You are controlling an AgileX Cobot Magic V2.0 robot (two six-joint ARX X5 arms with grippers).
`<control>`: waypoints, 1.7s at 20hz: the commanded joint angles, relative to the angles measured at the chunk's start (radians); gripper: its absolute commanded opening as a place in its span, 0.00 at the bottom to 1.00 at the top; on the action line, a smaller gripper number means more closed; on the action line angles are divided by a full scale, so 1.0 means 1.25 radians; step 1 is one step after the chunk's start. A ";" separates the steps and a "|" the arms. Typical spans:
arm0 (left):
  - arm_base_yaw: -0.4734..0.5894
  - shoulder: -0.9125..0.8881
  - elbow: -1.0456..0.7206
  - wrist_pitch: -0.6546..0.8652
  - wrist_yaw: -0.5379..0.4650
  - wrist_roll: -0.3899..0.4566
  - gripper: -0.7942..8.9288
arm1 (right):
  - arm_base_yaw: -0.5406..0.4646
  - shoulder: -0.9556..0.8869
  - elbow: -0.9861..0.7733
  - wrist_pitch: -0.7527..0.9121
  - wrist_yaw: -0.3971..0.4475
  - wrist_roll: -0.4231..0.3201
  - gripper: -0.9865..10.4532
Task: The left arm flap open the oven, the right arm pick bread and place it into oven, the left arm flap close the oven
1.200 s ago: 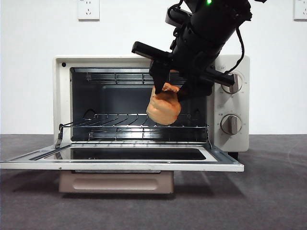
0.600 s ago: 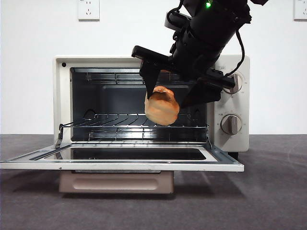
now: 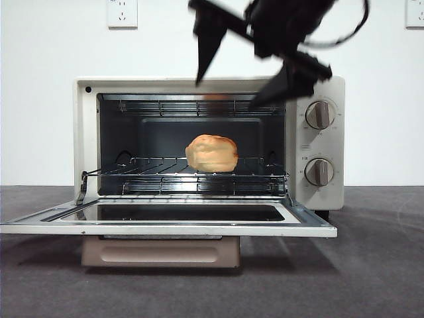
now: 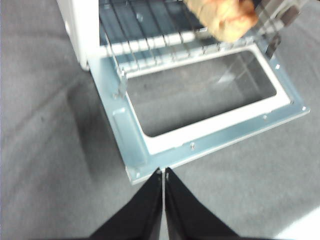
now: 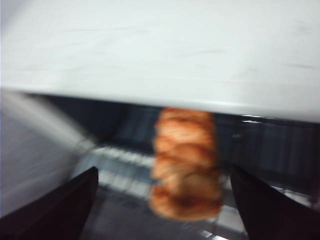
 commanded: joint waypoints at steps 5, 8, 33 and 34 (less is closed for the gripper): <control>0.003 0.035 -0.007 0.090 0.002 -0.006 0.09 | 0.012 -0.217 0.017 -0.198 -0.083 -0.208 0.46; 0.030 0.075 -0.029 0.152 0.011 -0.026 0.09 | 0.012 -0.328 0.017 -0.349 -0.084 -0.269 0.46; 0.211 0.631 -0.126 0.526 0.256 -0.037 0.09 | 0.012 -0.625 0.017 -0.609 -0.044 -0.283 0.46; 0.211 0.639 -0.126 0.531 0.271 -0.038 0.09 | 0.012 -0.625 0.017 -0.610 -0.044 -0.281 0.46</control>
